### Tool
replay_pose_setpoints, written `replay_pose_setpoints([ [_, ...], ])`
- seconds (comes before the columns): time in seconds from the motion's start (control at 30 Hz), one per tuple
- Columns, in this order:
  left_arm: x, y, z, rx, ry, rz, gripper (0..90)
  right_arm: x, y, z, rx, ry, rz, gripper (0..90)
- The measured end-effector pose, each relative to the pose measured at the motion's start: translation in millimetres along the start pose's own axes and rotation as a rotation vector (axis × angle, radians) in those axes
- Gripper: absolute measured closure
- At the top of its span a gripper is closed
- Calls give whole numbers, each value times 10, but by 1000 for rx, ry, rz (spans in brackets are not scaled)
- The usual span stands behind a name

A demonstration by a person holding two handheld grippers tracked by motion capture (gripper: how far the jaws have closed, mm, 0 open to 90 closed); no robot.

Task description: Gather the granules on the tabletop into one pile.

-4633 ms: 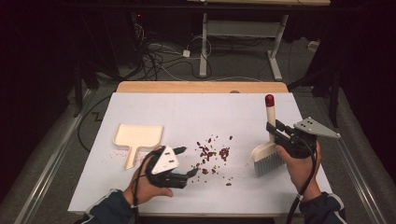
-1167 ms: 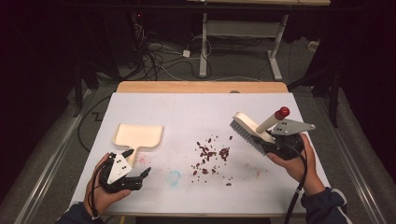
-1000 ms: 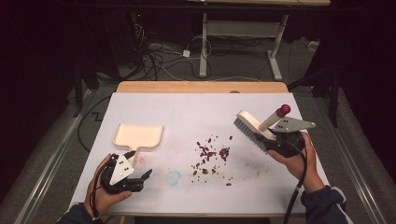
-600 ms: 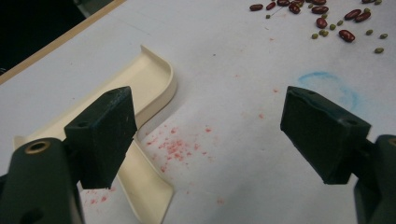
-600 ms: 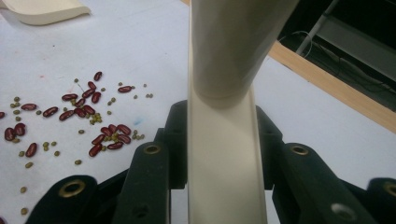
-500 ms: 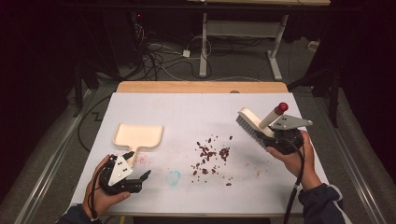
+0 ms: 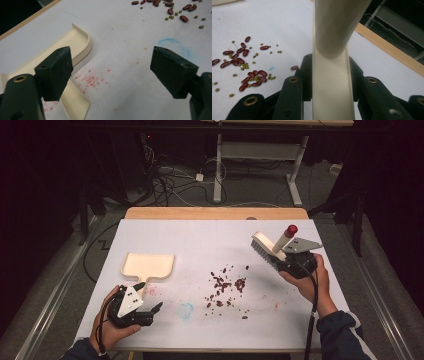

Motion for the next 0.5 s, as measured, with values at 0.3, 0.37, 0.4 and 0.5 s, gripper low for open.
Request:
replay_pose_setpoints([
  [0.3, -13, 8, 8, 1, -9, 13, 176, 30, 114, 357, 50, -46, -53, 675],
  [0.37, -7, 6, -4, 0, -9, 13, 176, 46, 146, 438, 59, -54, -64, 675],
  [0.4, -4, 5, -6, -4, -8, 8, 176, 61, 159, 481, 63, -55, -67, 675],
  [0.5, 1, 2, -14, -7, -8, 9, 176, 141, 200, 652, 99, -88, -120, 675],
])
Point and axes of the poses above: each handheld gripper's, and its own axes: z roughly forward along the jaws, y roughly out of its top, x roughly to its left, the point moved 1 cm from there along z, roughly forward along the jaws, and after that the axes turned 7 degrees about -y, right-handed, at the moved point
